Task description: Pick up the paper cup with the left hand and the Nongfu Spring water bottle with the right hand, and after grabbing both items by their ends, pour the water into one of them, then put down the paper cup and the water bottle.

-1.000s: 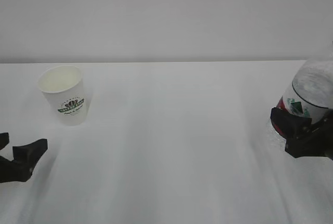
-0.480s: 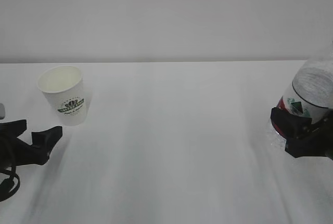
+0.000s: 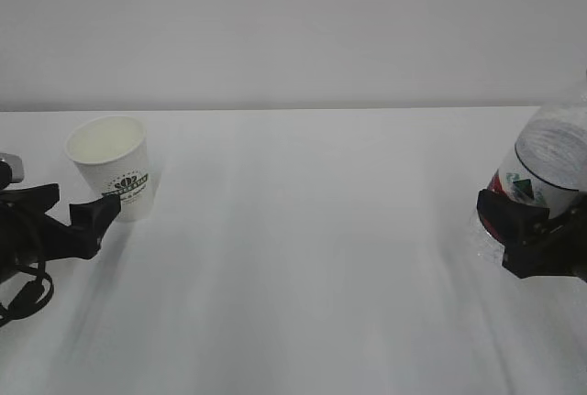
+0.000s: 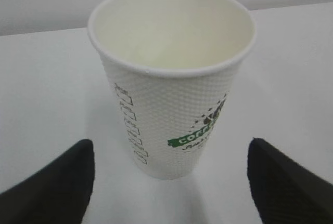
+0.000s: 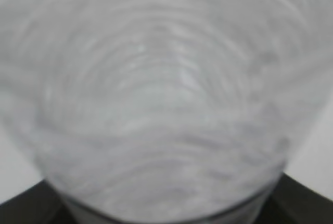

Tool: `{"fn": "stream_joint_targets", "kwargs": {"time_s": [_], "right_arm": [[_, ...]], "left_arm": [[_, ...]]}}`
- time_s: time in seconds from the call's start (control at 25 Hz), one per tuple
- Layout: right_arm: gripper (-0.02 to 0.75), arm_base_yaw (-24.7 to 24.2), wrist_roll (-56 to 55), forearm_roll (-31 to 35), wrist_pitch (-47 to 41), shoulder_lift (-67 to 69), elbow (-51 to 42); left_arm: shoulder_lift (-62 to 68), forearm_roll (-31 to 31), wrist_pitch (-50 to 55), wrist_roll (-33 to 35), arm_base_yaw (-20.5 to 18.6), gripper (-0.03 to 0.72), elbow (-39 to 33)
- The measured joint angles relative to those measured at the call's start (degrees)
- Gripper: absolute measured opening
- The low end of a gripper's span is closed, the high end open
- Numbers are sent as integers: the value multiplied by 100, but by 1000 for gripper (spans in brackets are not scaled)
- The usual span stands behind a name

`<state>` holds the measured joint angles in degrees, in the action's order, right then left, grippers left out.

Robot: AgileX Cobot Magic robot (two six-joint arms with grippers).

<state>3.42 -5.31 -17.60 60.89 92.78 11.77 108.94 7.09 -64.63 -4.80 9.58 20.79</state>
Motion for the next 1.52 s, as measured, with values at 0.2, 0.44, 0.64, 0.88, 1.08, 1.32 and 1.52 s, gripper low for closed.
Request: {"fn": "stream_joint_targets", "kwargs": {"time_s": [0.2, 0.44, 0.64, 0.88, 1.08, 1.32, 1.52], "right_arm": [[485, 0, 0, 0, 0, 0, 0], [485, 0, 0, 0, 0, 0, 0], [485, 0, 0, 10, 0, 0, 0], [485, 0, 0, 10, 0, 0, 0], [485, 0, 0, 10, 0, 0, 0], [485, 0, 0, 10, 0, 0, 0], [485, 0, 0, 10, 0, 0, 0]], "left_arm": [[19, 10, 98, -14, 0, 689, 68], [390, 35, 19, -130, 0, 687, 164], [718, 56, -76, -224, 0, 686, 242], [939, 179, -115, -273, 0, 686, 292], [949, 207, -115, -273, 0, 686, 508], [952, 207, -119, -273, 0, 686, 938], [989, 207, -119, -273, 0, 686, 1141]]}}
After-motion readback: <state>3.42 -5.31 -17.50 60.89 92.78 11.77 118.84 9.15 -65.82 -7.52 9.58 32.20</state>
